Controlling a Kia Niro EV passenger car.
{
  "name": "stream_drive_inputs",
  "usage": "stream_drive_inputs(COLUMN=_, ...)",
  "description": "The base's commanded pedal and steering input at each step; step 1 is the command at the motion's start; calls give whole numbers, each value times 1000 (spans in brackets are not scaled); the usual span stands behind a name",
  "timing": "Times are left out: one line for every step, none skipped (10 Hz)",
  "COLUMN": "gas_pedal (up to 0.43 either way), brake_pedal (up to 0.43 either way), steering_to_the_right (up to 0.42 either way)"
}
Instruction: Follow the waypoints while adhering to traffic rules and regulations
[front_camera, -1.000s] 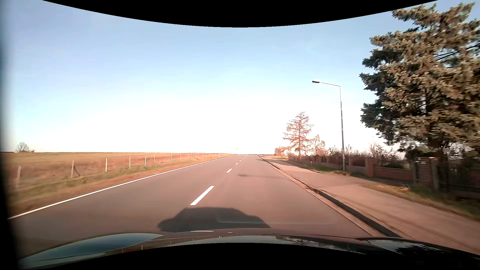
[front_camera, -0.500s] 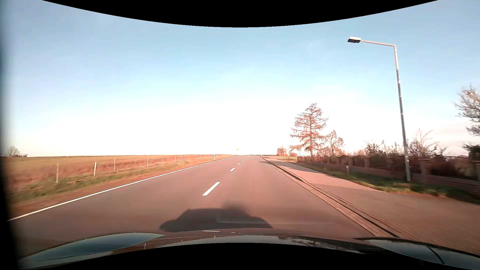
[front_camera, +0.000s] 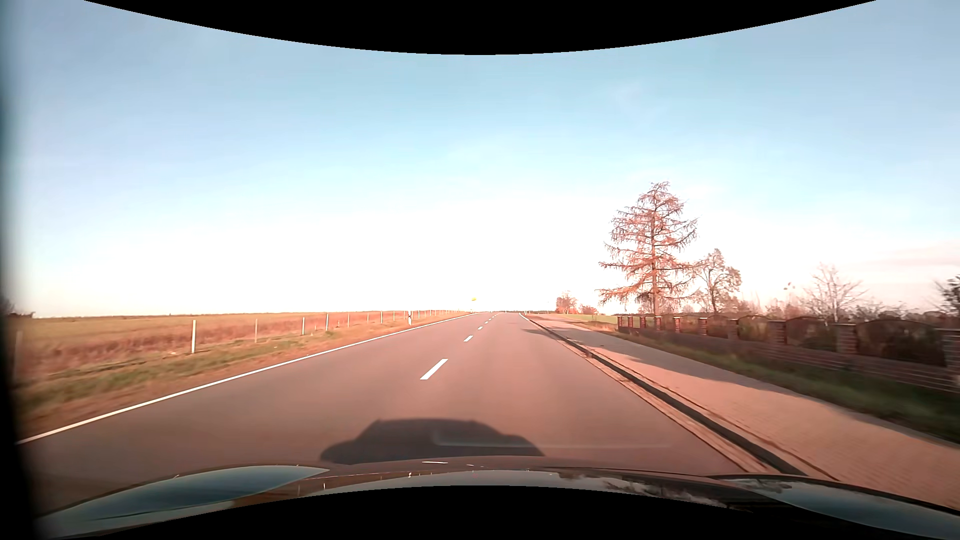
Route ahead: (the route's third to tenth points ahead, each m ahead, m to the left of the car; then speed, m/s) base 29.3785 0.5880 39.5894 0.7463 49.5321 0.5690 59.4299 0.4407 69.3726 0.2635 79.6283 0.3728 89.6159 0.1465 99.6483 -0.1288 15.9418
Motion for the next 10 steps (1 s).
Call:
stream_drive_inputs(gas_pedal=260, brake_pedal=0, steering_to_the_right=-1)
stream_drive_inputs(gas_pedal=260, brake_pedal=0, steering_to_the_right=-2)
stream_drive_inputs(gas_pedal=260, brake_pedal=0, steering_to_the_right=-2)
stream_drive_inputs(gas_pedal=260, brake_pedal=0, steering_to_the_right=-2)
stream_drive_inputs(gas_pedal=260, brake_pedal=0, steering_to_the_right=-2)
stream_drive_inputs(gas_pedal=268, brake_pedal=0, steering_to_the_right=-2)
stream_drive_inputs(gas_pedal=268, brake_pedal=0, steering_to_the_right=-2)
stream_drive_inputs(gas_pedal=268, brake_pedal=0, steering_to_the_right=-2)
stream_drive_inputs(gas_pedal=268, brake_pedal=0, steering_to_the_right=-2)
stream_drive_inputs(gas_pedal=268, brake_pedal=0, steering_to_the_right=-1)
